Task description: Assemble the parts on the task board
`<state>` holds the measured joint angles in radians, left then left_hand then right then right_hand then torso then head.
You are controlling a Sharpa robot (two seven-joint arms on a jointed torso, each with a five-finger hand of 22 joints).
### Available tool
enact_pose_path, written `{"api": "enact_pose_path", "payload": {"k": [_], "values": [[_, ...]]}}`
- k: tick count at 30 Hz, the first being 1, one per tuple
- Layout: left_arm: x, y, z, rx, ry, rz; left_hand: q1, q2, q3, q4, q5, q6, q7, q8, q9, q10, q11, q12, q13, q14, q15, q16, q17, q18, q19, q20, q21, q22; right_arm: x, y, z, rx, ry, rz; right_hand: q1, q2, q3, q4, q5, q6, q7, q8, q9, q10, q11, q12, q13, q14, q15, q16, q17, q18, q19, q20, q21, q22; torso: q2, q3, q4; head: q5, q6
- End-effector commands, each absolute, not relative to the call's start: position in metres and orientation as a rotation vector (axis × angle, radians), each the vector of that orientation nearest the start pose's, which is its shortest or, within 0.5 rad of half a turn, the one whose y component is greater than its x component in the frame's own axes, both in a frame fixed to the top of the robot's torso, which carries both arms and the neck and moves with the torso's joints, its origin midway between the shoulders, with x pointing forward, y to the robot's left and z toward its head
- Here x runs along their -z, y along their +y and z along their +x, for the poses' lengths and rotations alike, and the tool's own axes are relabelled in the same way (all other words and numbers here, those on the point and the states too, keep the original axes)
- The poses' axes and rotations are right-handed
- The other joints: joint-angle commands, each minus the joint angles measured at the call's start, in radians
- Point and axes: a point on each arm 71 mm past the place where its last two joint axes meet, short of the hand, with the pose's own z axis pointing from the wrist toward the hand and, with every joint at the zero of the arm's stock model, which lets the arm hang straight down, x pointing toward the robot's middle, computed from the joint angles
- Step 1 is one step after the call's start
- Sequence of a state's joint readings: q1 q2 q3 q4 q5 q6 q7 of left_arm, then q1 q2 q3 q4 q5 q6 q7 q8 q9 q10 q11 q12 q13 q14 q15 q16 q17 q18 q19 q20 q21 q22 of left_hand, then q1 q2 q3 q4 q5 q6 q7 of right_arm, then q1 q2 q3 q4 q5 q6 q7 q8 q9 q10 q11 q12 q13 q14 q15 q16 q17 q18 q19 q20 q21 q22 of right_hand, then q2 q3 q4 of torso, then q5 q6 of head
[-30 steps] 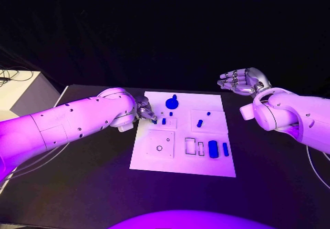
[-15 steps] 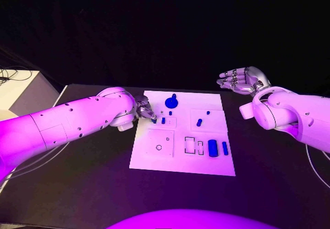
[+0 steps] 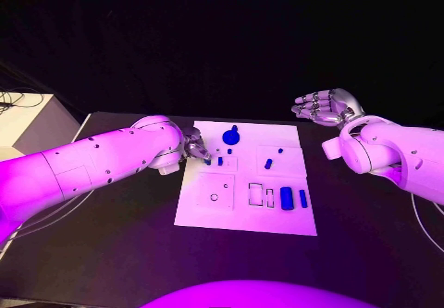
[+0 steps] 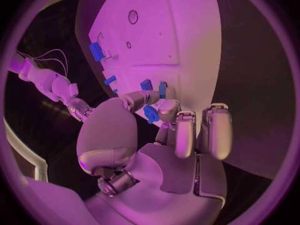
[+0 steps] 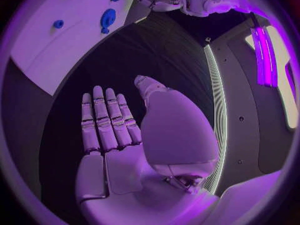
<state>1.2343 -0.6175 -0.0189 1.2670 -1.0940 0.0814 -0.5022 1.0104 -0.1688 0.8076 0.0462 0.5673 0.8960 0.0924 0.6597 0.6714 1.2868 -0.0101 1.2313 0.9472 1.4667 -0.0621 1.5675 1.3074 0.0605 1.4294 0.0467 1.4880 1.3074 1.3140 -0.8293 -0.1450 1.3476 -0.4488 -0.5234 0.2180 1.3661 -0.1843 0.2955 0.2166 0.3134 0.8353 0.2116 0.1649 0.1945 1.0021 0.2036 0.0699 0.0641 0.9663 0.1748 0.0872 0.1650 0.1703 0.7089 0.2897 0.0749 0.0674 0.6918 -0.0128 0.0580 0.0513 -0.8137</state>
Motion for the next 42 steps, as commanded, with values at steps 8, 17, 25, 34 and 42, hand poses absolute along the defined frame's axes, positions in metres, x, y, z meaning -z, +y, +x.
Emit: {"api": "enact_pose_path", "payload": {"k": [8, 17, 25, 34, 42], "values": [[0.222, 0.171, 0.527, 0.38, 2.276, -0.176, -0.01, 0.013, 0.161, -0.179, -0.004, 0.032, -0.024, 0.004, 0.004, 0.016, 0.0, 0.005, 0.007, 0.104, -0.005, 0.003, 0.263, -0.011, 0.0, -0.005, 0.002, 0.059, 0.164, -0.264, 0.527, -1.007, 1.438, 0.714, 0.001, 0.008, 0.002, -0.005, 0.005, 0.007, 0.045, -0.003, -0.001, 0.006, 0.0, -0.005, -0.001, -0.008, 0.002, -0.005, -0.001, 0.007, -0.009, 0.001, -0.001, -0.001, 0.0, 0.0005, -0.0011, 0.0, -0.005], [0.223, 0.167, 0.528, 0.377, 2.28, -0.167, -0.016, 0.018, 0.141, -0.172, -0.011, 0.033, -0.026, 0.007, 0.008, 0.022, -0.001, 0.007, 0.01, 0.104, -0.005, 0.003, 0.263, -0.011, -0.001, -0.005, 0.0, 0.057, 0.164, -0.264, 0.527, -1.008, 1.438, 0.715, 0.0, 0.008, 0.002, -0.005, 0.006, 0.008, 0.046, -0.004, -0.002, 0.007, 0.0, -0.004, -0.001, -0.01, 0.003, -0.008, -0.003, 0.007, -0.011, 0.001, -0.003, -0.002, 0.001, 0.0007, -0.001, -0.001, -0.008], [0.224, 0.164, 0.528, 0.369, 2.282, -0.145, -0.018, 0.022, 0.127, -0.168, -0.014, 0.034, -0.028, 0.01, 0.011, 0.029, -0.003, 0.011, 0.018, 0.104, -0.006, 0.003, 0.263, -0.012, 0.002, -0.005, 0.001, 0.062, 0.164, -0.264, 0.527, -1.009, 1.438, 0.717, 0.0, 0.008, 0.002, -0.005, 0.006, 0.008, 0.046, -0.004, -0.002, 0.007, 0.0, -0.004, -0.001, -0.01, 0.003, -0.008, -0.003, 0.007, -0.011, 0.001, -0.003, -0.002, 0.0, 0.0003, -0.0004, -0.002, -0.011], [0.225, 0.159, 0.527, 0.359, 2.291, -0.108, -0.018, 0.028, 0.092, -0.158, -0.019, 0.037, -0.034, 0.016, 0.018, 0.047, -0.007, 0.024, 0.038, 0.104, -0.008, 0.003, 0.263, -0.013, 0.006, -0.006, 0.001, 0.066, 0.164, -0.264, 0.526, -1.01, 1.438, 0.718, 0.0, 0.008, 0.002, -0.005, 0.006, 0.008, 0.046, -0.004, -0.002, 0.007, 0.0, -0.004, -0.001, -0.01, 0.003, -0.008, -0.003, 0.007, -0.011, 0.001, -0.003, -0.002, 0.001, 0.0003, -0.0004, -0.001, -0.014], [0.226, 0.155, 0.526, 0.345, 2.296, -0.069, -0.017, 0.032, 0.07, -0.151, -0.021, 0.042, -0.039, 0.021, 0.023, 0.058, -0.011, 0.029, 0.048, 0.104, -0.01, 0.003, 0.263, -0.015, 0.012, -0.007, 0.003, 0.073, 0.164, -0.264, 0.526, -1.012, 1.439, 0.718, 0.0, 0.008, 0.003, -0.005, 0.006, 0.009, 0.046, -0.004, -0.002, 0.007, 0.0, -0.004, -0.001, -0.011, 0.003, -0.009, -0.004, 0.006, -0.012, 0.001, -0.004, -0.002, 0.0, 0.0005, 0.0007, -0.002, -0.015]]}}
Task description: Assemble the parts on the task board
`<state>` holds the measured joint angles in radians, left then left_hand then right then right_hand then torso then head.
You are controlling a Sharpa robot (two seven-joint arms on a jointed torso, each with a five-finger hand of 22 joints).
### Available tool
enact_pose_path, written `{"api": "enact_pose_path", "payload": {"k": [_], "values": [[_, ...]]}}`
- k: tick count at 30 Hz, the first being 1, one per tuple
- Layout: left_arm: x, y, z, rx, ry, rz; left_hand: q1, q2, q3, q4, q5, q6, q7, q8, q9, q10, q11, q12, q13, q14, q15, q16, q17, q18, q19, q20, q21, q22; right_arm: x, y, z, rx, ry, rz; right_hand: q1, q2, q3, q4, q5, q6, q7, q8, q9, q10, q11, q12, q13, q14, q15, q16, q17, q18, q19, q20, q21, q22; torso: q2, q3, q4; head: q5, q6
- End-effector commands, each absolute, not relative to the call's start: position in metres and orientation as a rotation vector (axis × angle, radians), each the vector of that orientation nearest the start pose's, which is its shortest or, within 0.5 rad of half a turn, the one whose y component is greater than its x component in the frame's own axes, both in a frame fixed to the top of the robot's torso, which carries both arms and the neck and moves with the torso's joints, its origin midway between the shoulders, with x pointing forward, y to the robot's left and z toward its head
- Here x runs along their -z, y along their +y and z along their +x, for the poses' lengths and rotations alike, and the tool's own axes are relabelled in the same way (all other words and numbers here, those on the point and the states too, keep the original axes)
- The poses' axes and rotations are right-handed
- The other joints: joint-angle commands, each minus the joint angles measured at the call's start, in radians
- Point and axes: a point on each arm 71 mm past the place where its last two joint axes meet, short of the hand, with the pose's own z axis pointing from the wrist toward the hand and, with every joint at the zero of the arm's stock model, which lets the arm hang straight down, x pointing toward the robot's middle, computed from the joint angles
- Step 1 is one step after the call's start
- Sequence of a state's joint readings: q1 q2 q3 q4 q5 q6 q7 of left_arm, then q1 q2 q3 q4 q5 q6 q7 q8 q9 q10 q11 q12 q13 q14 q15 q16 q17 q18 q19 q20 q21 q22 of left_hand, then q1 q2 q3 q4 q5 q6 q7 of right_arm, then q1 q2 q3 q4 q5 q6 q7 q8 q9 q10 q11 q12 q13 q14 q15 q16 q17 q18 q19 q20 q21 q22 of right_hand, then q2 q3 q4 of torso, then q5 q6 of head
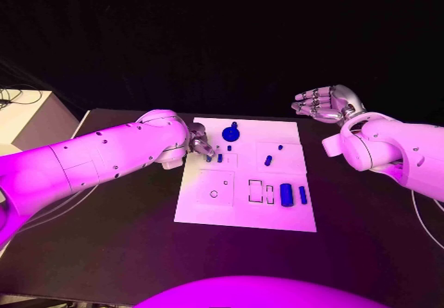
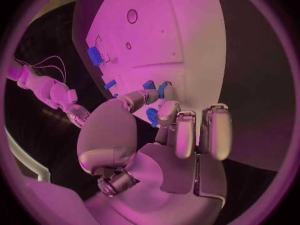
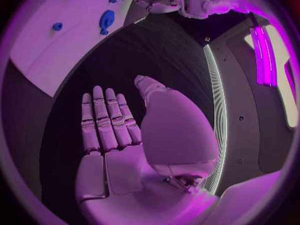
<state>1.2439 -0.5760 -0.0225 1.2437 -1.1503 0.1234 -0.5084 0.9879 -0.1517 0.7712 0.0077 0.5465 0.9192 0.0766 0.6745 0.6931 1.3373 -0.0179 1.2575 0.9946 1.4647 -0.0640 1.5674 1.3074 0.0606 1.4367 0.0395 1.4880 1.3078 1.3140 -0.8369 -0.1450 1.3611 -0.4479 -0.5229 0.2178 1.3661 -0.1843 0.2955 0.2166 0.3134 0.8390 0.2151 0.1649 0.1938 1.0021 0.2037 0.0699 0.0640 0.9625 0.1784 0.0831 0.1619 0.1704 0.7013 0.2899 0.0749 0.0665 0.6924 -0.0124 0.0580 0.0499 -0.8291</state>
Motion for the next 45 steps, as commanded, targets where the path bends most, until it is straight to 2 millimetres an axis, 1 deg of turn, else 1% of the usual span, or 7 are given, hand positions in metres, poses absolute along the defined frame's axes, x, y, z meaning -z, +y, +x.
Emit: {"api": "enact_pose_path", "payload": {"k": [1, 10, 20, 26, 32, 38, 45], "values": [[0.226, 0.155, 0.526, 0.343, 2.296, -0.065, 0.006, 0.015, 0.107, -0.112, 0.0, 0.019, -0.023, 0.007, 0.001, 0.008, -0.003, 0.003, 0.001, 0.106, -0.008, 0.003, 0.263, -0.015, 0.005, 0.0, 0.003, 0.073, 0.164, -0.264, 0.526, -1.013, 1.439, 0.718, 0.0, 0.008, 0.003, -0.005, 0.006, 0.006, 0.043, -0.004, -0.001, 0.007, 0.0, -0.004, -0.001, -0.007, -0.001, -0.005, -0.001, 0.006, -0.005, 0.0, -0.004, -0.001, 0.0, -0.0001, 0.0006, 0.0, 0.0], [0.227, 0.155, 0.526, 0.325, 2.3, -0.038, 0.007, 0.017, 0.102, -0.111, 0.0, 0.021, -0.025, 0.008, 0.002, 0.01, -0.004, 0.003, 0.001, 0.106, -0.009, 0.003, 0.263, -0.016, 0.007, 0.0, 0.004, 0.075, 0.164, -0.264, 0.525, -1.013, 1.44, 0.718, 0.0, 0.008, 0.003, -0.005, 0.006, 0.006, 0.043, -0.004, -0.001, 0.007, 0.0, -0.004, -0.001, -0.007, -0.001, -0.005, -0.001, 0.006, -0.005, 0.0, -0.004, -0.001, 0.0, -0.0009, -0.0012, -0.002, 0.001], [0.226, 0.158, 0.528, 0.311, 2.276, -0.044, 0.017, 0.023, 0.104, -0.112, 0.004, 0.022, -0.027, 0.008, 0.003, 0.01, -0.006, 0.001, -0.001, 0.106, -0.011, 0.003, 0.263, -0.016, 0.008, -0.001, 0.004, 0.077, 0.164, -0.265, 0.526, -1.013, 1.44, 0.719, 0.0, 0.008, 0.003, -0.005, 0.007, 0.006, 0.043, -0.005, -0.001, 0.008, 0.001, -0.005, -0.001, -0.007, 0.0, -0.006, -0.002, 0.006, -0.009, 0.0, -0.005, -0.002, -0.001, -0.0018, 0.0007, -0.003, 0.003], [0.225, 0.161, 0.528, 0.306, 2.265, -0.053, 0.02, 0.025, 0.106, -0.114, 0.005, 0.023, -0.027, 0.009, 0.004, 0.012, -0.007, 0.001, 0.002, 0.106, -0.011, 0.003, 0.263, -0.017, 0.011, -0.002, 0.006, 0.081, 0.164, -0.265, 0.526, -1.013, 1.44, 0.719, 0.0, 0.008, 0.003, -0.005, 0.007, 0.006, 0.043, -0.005, -0.001, 0.008, 0.001, -0.005, -0.001, -0.007, 0.0, -0.006, -0.002, 0.006, -0.009, 0.0, -0.005, -0.002, 0.0, -0.0025, -0.0004, -0.002, 0.003], [0.225, 0.165, 0.529, 0.3, 2.259, -0.062, 0.022, 0.026, 0.108, -0.115, 0.007, 0.025, -0.028, 0.009, 0.004, 0.014, -0.008, 0.002, 0.004, 0.106, -0.012, 0.003, 0.263, -0.018, 0.014, -0.002, 0.008, 0.085, 0.164, -0.265, 0.526, -1.012, 1.439, 0.72, -0.001, 0.008, 0.003, -0.005, 0.007, 0.006, 0.043, -0.005, -0.002, 0.008, 0.001, -0.005, -0.001, -0.008, 0.0, -0.007, -0.003, 0.006, -0.01, 0.001, -0.005, -0.002, 0.0, -0.0015, -0.0009, -0.001, 0.002], [0.225, 0.168, 0.529, 0.295, 2.256, -0.069, 0.023, 0.027, 0.109, -0.115, 0.008, 0.026, -0.028, 0.01, 0.005, 0.015, -0.008, 0.003, 0.005, 0.106, -0.012, 0.003, 0.263, -0.018, 0.015, -0.002, 0.008, 0.087, 0.164, -0.265, 0.526, -1.011, 1.439, 0.72, -0.001, 0.008, 0.003, -0.005, 0.007, 0.006, 0.043, -0.005, -0.002, 0.008, 0.001, -0.005, -0.001, -0.008, 0.0, -0.007, -0.003, 0.006, -0.01, 0.001, -0.005, -0.002, 0.0, -0.002, -0.0002, -0.002, 0.001], [0.223, 0.171, 0.53, 0.296, 2.249, -0.077, 0.023, 0.027, 0.11, -0.116, 0.008, 0.026, -0.028, 0.01, 0.005, 0.016, -0.008, 0.004, 0.006, 0.106, -0.012, 0.003, 0.263, -0.019, 0.016, -0.003, 0.009, 0.088, 0.164, -0.265, 0.526, -1.011, 1.44, 0.72, -0.001, 0.008, 0.003, -0.005, 0.007, 0.006, 0.043, -0.005, -0.002, 0.008, 0.001, -0.005, -0.001, -0.008, 0.0, -0.007, -0.003, 0.006, -0.01, 0.001, -0.005, -0.002, 0.0, -0.0013, 0.0002, -0.001, 0.0]]}}
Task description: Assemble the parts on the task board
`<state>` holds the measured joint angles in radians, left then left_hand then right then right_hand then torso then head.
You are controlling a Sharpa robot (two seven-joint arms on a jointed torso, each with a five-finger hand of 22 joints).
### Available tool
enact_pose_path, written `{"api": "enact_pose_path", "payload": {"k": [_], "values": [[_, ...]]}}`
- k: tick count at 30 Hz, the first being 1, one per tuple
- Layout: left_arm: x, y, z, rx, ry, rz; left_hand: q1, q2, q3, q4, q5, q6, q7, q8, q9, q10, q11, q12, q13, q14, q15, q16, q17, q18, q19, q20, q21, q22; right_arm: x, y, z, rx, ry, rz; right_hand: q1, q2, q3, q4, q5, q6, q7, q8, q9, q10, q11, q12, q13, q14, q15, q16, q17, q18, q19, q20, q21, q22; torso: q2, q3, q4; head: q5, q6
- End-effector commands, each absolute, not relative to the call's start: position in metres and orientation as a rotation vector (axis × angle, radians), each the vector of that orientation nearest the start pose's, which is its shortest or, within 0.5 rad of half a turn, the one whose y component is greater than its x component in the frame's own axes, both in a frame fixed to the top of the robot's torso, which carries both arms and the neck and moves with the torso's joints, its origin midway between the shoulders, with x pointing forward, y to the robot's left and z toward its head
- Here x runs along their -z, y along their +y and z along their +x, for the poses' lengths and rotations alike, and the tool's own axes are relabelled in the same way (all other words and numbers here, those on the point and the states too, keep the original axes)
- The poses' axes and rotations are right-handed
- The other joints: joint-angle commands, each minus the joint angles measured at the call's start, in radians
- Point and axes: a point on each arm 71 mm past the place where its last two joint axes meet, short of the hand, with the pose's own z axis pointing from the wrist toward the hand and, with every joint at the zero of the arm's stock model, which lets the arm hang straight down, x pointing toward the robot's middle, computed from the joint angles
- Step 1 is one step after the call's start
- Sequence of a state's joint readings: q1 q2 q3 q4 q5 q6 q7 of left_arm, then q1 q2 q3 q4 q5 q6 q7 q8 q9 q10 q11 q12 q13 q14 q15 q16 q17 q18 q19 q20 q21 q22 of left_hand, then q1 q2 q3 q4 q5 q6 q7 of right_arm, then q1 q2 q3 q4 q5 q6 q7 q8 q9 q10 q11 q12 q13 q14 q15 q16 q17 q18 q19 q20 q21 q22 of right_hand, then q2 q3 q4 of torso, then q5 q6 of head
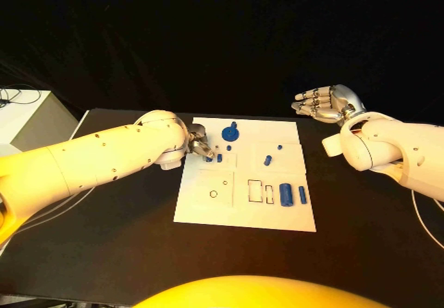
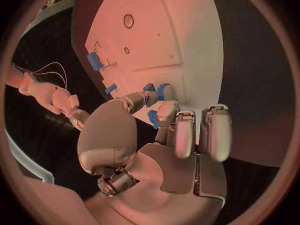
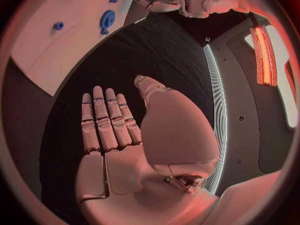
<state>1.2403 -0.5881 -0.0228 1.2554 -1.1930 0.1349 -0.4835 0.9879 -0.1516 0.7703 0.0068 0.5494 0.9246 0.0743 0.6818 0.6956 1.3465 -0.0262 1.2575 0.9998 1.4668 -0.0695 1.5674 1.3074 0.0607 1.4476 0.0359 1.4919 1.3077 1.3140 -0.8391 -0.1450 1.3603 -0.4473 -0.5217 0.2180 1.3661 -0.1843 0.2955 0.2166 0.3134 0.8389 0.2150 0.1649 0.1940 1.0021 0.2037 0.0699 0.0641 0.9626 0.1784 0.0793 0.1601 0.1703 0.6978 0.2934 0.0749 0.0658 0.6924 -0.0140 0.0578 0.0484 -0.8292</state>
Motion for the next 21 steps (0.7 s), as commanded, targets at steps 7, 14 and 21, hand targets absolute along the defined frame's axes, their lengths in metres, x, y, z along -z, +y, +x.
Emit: {"api": "enact_pose_path", "payload": {"k": [7, 14, 21], "values": [[0.2206, 0.1708, 0.5293, 0.307, 2.24, -0.089, 0.024, 0.027, 0.112, -0.116, 0.006, 0.022, -0.026, 0.003, 0.002, 0.009, 0.0, 0.006, 0.005, 0.104, -0.007, 0.003, 0.263, -0.019, 0.007, 0.001, 0.005, 0.09, 0.1644, -0.2648, 0.5266, -1.012, 1.441, 0.719, -0.001, 0.008, 0.003, -0.005, 0.007, 0.006, 0.043, -0.005, -0.002, 0.008, 0.001, -0.005, -0.001, -0.008, 0.0, -0.004, -0.001, 0.006, -0.007, -0.003, -0.005, -0.002, -0.001, 0.0006, 0.0001, 0.002, 0.001], [0.2191, 0.1719, 0.5287, 0.317, 2.236, -0.099, 0.024, 0.027, 0.114, -0.116, 0.006, 0.023, -0.026, 0.003, 0.003, 0.01, 0.0, 0.006, 0.006, 0.104, -0.007, 0.003, 0.263, -0.02, 0.008, 0.001, 0.006, 0.092, 0.1646, -0.2651, 0.5268, -1.011, 1.441, 0.72, -0.001, 0.008, 0.003, -0.005, 0.007, 0.006, 0.043, -0.005, -0.002, 0.008, 0.001, -0.005, -0.001, -0.008, 0.0, -0.004, -0.001, 0.006, -0.007, -0.003, -0.005, -0.002, 0.0, 0.0008, -0.0005, 0.002, 0.002], [0.2176, 0.174, 0.5291, 0.319, 2.232, -0.109, 0.024, 0.027, 0.114, -0.116, 0.006, 0.023, -0.026, 0.004, 0.003, 0.01, 0.0, 0.006, 0.006, 0.104, -0.007, 0.003, 0.263, -0.02, 0.008, 0.001, 0.006, 0.092, 0.1647, -0.2654, 0.5268, -1.01, 1.441, 0.72, -0.001, 0.008, 0.003, -0.005, 0.007, 0.006, 0.043, -0.005, -0.002, 0.008, 0.001, -0.005, -0.001, -0.008, 0.0, -0.004, -0.001, 0.006, -0.007, -0.003, -0.005, -0.002, -0.001, 0.0015, 0.0007, 0.002, 0.001]]}}
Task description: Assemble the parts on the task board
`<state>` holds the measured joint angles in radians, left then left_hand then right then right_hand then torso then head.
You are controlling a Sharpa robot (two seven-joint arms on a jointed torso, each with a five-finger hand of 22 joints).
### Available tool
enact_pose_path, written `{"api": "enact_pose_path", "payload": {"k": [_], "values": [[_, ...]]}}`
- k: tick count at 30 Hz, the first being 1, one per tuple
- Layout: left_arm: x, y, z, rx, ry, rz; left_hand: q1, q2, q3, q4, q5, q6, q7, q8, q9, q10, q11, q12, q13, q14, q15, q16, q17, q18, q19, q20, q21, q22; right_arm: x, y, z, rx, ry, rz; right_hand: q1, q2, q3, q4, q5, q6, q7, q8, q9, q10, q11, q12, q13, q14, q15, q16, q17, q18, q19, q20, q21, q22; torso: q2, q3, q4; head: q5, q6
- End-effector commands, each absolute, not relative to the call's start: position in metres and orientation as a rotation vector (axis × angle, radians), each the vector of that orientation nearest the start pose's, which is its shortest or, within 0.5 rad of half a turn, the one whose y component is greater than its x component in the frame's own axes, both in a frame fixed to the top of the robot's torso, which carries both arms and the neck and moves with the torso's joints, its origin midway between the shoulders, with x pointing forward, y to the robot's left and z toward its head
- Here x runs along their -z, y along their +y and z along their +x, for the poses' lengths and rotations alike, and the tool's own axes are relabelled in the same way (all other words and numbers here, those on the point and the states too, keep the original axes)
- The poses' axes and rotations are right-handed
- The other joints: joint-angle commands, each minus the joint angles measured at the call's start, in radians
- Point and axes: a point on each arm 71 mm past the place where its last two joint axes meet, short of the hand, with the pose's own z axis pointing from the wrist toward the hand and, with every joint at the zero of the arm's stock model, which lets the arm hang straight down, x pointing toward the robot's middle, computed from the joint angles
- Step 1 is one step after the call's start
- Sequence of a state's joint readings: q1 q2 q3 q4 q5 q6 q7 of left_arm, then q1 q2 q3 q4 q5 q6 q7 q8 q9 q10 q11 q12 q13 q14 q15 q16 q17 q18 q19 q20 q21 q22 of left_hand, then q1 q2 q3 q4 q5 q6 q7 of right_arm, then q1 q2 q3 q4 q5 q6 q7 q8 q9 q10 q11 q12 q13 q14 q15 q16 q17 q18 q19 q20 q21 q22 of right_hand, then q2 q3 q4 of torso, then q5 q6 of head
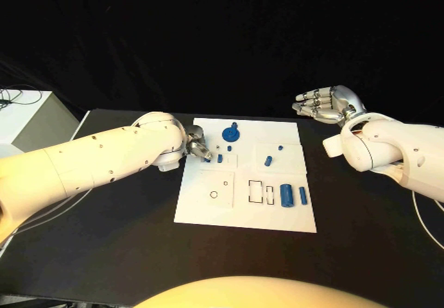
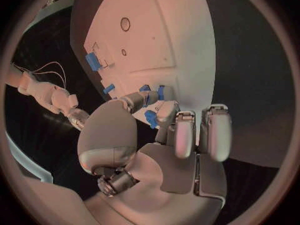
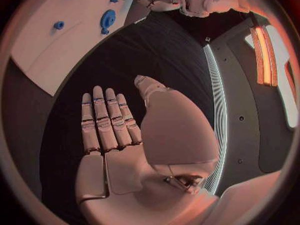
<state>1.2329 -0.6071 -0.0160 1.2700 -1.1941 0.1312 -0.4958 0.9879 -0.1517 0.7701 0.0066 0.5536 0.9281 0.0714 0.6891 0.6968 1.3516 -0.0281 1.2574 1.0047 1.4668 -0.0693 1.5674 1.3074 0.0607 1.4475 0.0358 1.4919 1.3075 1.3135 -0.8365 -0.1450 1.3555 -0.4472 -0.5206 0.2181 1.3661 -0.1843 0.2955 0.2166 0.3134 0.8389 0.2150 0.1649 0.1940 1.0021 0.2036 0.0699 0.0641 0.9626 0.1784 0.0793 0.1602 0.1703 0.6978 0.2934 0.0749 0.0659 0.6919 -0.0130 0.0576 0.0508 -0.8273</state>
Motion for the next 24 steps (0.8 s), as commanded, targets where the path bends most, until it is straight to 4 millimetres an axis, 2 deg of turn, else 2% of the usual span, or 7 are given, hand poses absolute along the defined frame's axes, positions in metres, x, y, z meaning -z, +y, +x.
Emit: {"api": "enact_pose_path", "payload": {"k": [1, 17, 24], "values": [[0.218, 0.174, 0.529, 0.319, 2.232, -0.11, 0.024, 0.027, 0.114, -0.116, 0.002, 0.02, -0.023, -0.004, 0.002, 0.005, 0.002, 0.006, 0.001, 0.104, -0.007, 0.003, 0.263, -0.02, 0.009, 0.001, 0.006, 0.092, 0.165, -0.265, 0.527, -1.01, 1.441, 0.72, -0.001, 0.008, 0.003, -0.005, 0.007, 0.006, 0.043, -0.005, -0.002, 0.008, 0.001, -0.005, -0.001, -0.008, 0.0, -0.004, -0.001, 0.006, -0.007, -0.003, -0.005, -0.002, 0.0, 0.0004, 0.0008, 0.0, 0.0], [0.222, 0.168, 0.532, 0.313, 2.275, -0.096, 0.02, 0.024, 0.115, -0.115, 0.002, 0.022, -0.023, -0.003, 0.002, 0.009, 0.002, 0.009, 0.007, 0.104, -0.007, 0.003, 0.263, -0.02, 0.009, 0.0, 0.007, 0.093, 0.165, -0.265, 0.527, -1.012, 1.443, 0.72, -0.001, 0.007, 0.004, -0.005, 0.007, 0.007, 0.044, -0.007, -0.002, 0.007, 0.001, -0.005, -0.001, -0.01, 0.001, -0.007, -0.004, 0.005, -0.009, -0.003, -0.007, -0.002, 0.001, 0.0001, -0.0001, 0.002, -0.002], [0.225, 0.164, 0.532, 0.308, 2.29, -0.085, 0.003, 0.019, 0.1, -0.102, -0.004, 0.028, -0.027, 0.0, 0.005, 0.021, 0.0, 0.016, 0.02, 0.104, -0.007, 0.003, 0.263, -0.021, 0.011, 0.0, 0.007, 0.094, 0.165, -0.265, 0.527, -1.013, 1.444, 0.719, -0.001, 0.007, 0.004, -0.005, 0.007, 0.007, 0.044, -0.007, -0.002, 0.007, 0.001, -0.005, -0.001, -0.01, 0.001, -0.007, -0.004, 0.005, -0.009, -0.003, -0.007, -0.002, 0.001, 0.0009, 0.0, 0.003, -0.005]]}}
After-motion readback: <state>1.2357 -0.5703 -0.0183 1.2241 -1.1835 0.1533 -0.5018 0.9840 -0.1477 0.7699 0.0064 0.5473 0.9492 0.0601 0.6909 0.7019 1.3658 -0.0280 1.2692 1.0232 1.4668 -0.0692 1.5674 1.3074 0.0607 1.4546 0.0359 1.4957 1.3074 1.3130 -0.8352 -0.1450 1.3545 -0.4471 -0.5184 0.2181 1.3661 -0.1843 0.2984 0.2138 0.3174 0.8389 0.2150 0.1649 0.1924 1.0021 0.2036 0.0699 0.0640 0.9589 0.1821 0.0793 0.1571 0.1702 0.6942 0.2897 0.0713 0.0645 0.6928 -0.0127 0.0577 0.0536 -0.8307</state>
